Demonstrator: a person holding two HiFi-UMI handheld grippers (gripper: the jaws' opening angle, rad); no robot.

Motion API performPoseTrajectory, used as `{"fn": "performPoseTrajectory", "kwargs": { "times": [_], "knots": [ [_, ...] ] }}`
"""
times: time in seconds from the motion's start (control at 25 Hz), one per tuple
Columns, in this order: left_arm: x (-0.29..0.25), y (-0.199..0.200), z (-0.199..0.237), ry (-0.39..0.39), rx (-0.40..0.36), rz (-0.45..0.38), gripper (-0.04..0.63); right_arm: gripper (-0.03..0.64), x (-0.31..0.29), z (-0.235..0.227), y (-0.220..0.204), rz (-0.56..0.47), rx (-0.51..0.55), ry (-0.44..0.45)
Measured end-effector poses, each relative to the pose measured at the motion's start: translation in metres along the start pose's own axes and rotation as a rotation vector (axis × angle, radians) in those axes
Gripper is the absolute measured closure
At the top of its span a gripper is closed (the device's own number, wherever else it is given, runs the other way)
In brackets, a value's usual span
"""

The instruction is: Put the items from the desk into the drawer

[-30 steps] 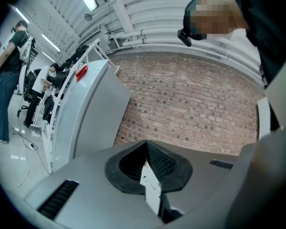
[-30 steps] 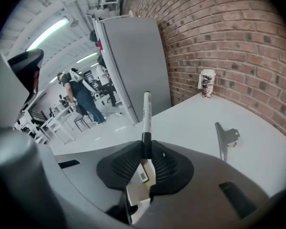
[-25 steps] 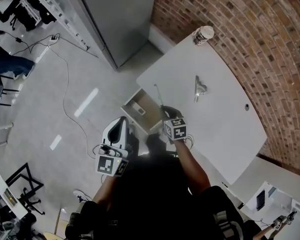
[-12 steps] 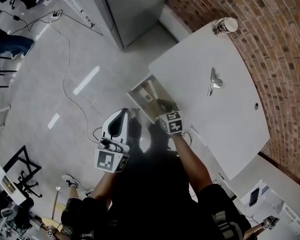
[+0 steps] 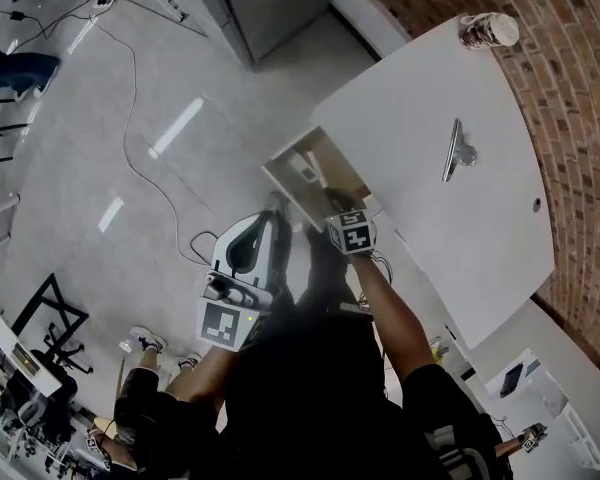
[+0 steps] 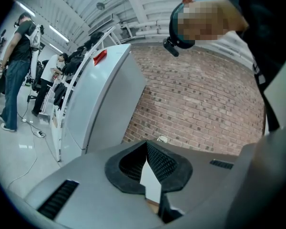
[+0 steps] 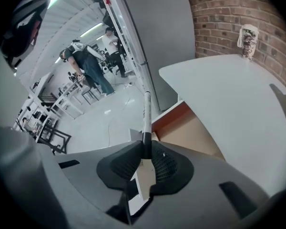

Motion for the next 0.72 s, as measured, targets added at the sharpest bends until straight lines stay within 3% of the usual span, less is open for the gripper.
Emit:
{"fn": "performPoseTrajectory", "kwargs": {
  "times": [0.72],
  "knots": [
    [-0.019, -0.070, 0.025, 0.023, 0.051, 0.098, 0.591, 0.557, -0.146, -0.057, -0.063, 0.224, -0.092, -0.052]
  ]
}}
Point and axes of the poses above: the fingertips, and each gripper's own axes: x backward along the fingers, z to its left, y out of its top, the point moved 10 cm from there along x, backward along the fingers, and after that the axes turned 5 degrees about y, right-handed, at the moved point
